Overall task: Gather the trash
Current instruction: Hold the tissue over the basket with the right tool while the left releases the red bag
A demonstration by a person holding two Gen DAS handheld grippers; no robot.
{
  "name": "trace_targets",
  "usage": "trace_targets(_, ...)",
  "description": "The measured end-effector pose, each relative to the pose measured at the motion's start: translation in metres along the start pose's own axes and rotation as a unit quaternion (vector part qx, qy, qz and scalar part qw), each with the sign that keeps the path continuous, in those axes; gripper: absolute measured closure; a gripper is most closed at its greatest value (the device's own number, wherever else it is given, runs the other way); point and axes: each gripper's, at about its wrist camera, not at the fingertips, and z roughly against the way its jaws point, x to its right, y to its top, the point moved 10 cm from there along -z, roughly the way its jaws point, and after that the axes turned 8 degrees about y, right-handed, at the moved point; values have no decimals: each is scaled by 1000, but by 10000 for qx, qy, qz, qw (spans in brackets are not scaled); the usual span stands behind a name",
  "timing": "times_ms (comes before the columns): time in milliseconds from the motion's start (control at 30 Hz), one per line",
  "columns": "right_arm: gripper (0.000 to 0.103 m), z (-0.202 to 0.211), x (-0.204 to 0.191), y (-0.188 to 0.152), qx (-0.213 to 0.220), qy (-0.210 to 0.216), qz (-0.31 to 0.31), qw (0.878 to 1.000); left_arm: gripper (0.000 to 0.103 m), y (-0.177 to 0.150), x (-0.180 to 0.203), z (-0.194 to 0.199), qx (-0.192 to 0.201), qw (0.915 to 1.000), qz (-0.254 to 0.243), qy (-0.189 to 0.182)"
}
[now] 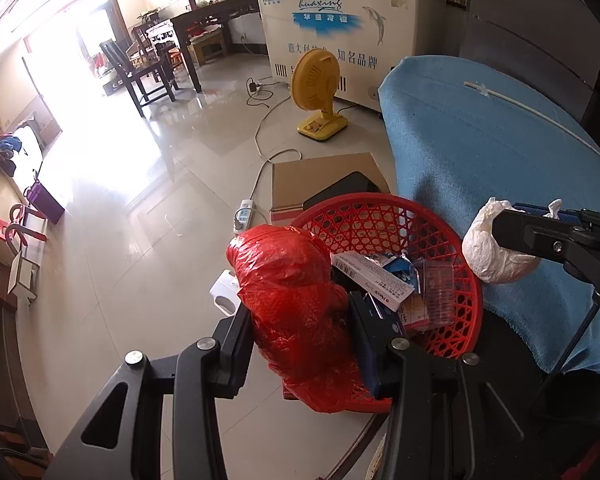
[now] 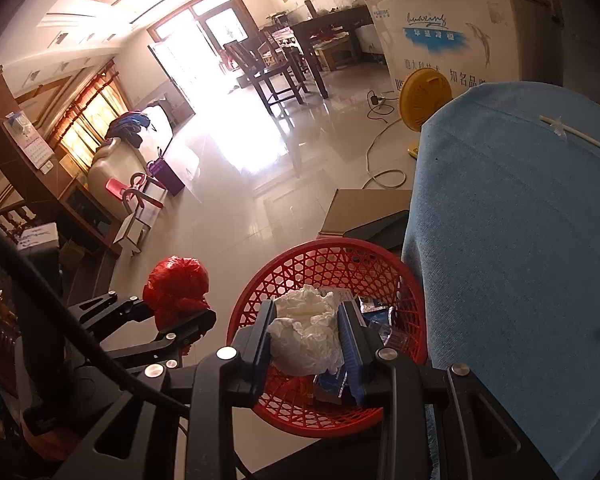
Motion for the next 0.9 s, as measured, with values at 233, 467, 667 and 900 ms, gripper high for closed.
trace_targets(233,69,-6,0,-1,-71,-10,41,10000,57,-2,1,-4,-75,10000,-4,-32)
trace_targets(467,69,-13,0,-7,-147,-32,59,9999,57,-3,0,-8,-135,9999,3,-40)
trace_targets(667,69,-18,-1,-8,-214,-40,63,9997,57,-4,-2,-10,-144,9999,7,-28)
trace_targets(900,69,-19,0,-11,-257,-45,53,9996,57,-6,-2,-13,-183,9998,14,-22)
